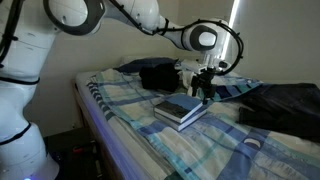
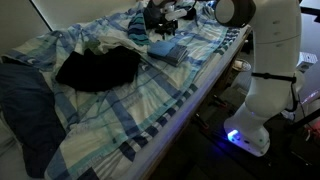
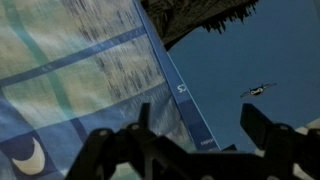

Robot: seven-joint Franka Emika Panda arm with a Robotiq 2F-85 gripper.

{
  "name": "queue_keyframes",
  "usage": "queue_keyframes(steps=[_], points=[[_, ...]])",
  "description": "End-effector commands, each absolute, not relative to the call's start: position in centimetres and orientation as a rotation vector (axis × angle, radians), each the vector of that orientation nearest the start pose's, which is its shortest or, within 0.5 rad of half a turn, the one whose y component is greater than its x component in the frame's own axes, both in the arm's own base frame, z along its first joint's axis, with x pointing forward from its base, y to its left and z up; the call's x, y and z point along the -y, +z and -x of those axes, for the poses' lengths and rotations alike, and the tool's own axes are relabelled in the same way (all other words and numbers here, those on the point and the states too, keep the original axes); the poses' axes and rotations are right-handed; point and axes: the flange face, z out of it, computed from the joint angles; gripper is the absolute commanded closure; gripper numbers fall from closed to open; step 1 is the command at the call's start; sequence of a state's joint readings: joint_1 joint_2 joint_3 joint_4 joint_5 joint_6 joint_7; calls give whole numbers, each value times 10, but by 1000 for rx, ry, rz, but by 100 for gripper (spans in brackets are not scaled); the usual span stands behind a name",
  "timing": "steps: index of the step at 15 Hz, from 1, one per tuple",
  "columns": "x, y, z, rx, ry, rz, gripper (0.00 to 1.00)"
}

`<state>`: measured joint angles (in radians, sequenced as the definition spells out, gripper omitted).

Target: Open the front cover of the book

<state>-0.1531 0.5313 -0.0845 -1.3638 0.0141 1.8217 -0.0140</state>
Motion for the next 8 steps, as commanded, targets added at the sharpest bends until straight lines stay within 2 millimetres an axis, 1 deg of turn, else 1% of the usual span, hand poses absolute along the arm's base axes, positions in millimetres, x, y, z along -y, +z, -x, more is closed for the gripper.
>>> queue_keyframes(steps=[1,2,5,8], points=[[168,399,-694,-484,130,3112,29],[173,398,-695,-518,133,3094,30],[186,394,-697,-603,130,3045,53],[195,392,-699,-659,122,3010,77]])
